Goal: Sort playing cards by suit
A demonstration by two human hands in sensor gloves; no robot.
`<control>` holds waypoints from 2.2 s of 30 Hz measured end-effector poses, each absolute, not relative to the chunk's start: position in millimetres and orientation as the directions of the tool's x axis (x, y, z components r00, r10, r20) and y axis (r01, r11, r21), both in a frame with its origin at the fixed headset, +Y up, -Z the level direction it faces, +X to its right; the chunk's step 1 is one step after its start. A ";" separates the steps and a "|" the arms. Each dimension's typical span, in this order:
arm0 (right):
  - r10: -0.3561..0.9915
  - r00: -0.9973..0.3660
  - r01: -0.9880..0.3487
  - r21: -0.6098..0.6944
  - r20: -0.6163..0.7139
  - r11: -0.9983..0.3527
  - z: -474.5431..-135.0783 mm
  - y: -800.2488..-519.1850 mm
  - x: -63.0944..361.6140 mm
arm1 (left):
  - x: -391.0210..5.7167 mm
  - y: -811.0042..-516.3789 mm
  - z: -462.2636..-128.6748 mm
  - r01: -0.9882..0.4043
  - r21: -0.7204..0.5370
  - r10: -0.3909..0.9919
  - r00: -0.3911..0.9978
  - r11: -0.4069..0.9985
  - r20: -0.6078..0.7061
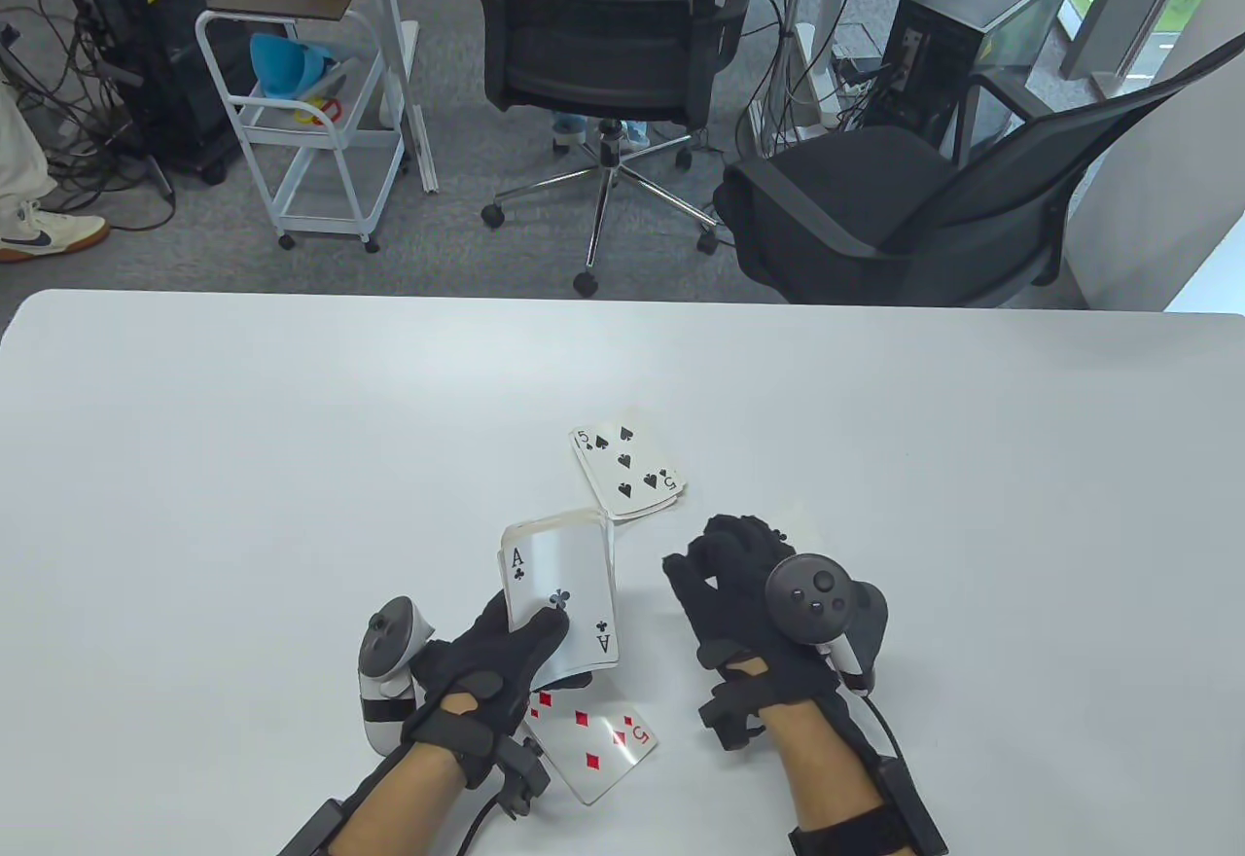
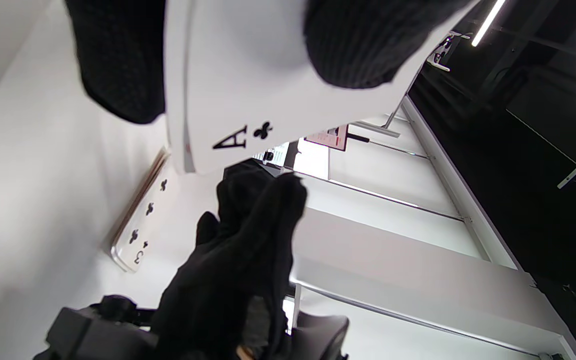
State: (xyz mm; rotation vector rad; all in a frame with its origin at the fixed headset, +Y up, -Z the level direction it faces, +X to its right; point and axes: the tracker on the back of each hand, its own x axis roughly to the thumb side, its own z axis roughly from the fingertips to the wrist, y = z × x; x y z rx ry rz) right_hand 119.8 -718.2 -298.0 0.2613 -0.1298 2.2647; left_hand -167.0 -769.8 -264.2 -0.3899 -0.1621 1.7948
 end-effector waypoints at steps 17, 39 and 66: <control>0.562 -0.718 -0.627 -0.032 0.411 -0.778 -270.1 -712.9 65.2 | -165.0 -769.3 -263.4 -0.902 -0.324 0.956 -0.246 -0.286 -0.159; 0.623 -0.645 -0.698 -0.010 0.442 -0.716 -266.2 -717.3 59.9 | -167.7 -769.4 -261.7 -0.904 -0.276 0.942 -0.285 -0.326 -0.179; 0.709 -0.704 -0.642 -0.394 -0.035 -0.658 -301.7 -713.3 210.5 | -158.0 -757.8 -255.3 -0.869 -0.362 0.940 -0.298 -0.338 -0.164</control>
